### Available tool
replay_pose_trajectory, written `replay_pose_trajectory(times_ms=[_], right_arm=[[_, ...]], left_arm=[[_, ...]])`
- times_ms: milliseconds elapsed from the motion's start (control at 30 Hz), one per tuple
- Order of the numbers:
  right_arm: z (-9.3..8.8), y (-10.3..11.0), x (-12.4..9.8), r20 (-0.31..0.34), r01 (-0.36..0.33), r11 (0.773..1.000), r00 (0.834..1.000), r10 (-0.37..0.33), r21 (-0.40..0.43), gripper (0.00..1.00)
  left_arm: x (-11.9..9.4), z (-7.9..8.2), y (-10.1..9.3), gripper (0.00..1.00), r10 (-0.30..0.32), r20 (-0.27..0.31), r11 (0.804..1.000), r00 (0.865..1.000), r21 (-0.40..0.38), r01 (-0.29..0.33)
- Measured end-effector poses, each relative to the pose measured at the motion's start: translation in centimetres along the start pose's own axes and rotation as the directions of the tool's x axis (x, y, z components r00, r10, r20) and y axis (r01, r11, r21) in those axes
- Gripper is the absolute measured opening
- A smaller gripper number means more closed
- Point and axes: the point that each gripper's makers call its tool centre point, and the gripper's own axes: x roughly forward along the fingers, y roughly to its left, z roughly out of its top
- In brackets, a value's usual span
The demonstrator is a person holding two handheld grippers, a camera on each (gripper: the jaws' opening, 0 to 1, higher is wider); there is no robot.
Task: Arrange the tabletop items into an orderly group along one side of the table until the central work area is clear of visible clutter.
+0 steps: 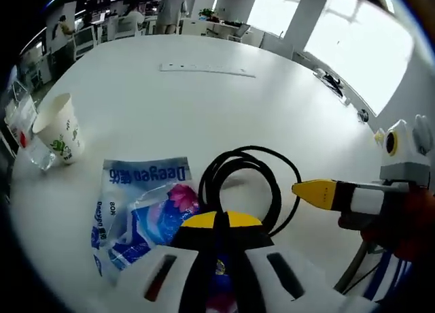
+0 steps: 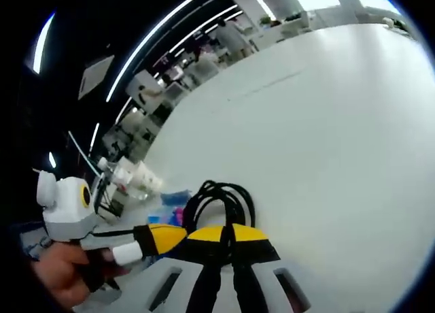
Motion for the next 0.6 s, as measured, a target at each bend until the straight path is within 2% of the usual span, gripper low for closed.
replay_pose_trajectory(times_ms=[233, 600], right_arm=[[1.4, -0.7, -1.4, 0.049, 0.002, 1.0, 0.999, -0.002, -0.01, 0.0], [2.2, -2.8, -2.9, 0.083, 0.029, 1.0, 0.996, -0.029, 0.004, 0.0]], left_arm=[[0.3, 0.7, -1.8, 0.0, -0.026, 0.016, 1.0, 1.0, -0.001, 0.026], [1.4, 1.0, -4.3, 0.0, -0.055, 0.013, 0.998, 0.998, 0.026, 0.055]])
